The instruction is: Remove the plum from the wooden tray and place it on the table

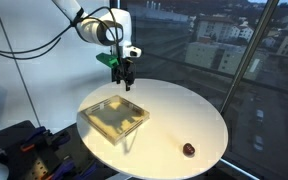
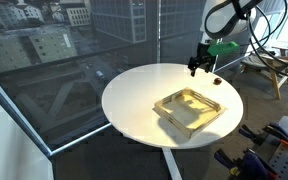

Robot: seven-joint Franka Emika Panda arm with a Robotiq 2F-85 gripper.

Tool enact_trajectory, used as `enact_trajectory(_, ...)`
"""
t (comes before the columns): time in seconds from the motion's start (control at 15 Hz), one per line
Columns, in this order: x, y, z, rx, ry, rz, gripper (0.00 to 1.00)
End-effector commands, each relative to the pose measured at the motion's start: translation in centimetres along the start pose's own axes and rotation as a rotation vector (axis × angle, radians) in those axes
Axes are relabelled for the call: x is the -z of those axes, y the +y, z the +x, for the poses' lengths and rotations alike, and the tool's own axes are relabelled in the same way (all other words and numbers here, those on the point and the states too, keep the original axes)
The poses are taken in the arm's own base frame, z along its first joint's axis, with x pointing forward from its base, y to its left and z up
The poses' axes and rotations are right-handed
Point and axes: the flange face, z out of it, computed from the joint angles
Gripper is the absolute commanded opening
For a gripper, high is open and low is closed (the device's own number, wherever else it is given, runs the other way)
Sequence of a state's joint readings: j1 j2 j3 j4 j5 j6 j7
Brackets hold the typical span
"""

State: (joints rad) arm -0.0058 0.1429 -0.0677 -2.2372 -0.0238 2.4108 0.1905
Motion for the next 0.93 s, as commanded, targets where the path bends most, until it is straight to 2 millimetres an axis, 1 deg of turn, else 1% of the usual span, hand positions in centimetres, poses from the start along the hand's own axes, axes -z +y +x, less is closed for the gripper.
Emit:
enact_trajectory(0.0, 1.3, 0.0, -1.5, 0.020, 0.025, -0.012, 1.00)
enact_trajectory(0.07, 1.3, 0.0, -1.7, 0.021, 0.024, -0.010, 1.00)
enact_trajectory(0.13, 0.5, -0.1, -0.7, 0.010, 0.004, -0.003, 1.00)
enact_trajectory(0.87, 0.2, -0.1, -0.8, 0.011, -0.003, -0.004, 1.00)
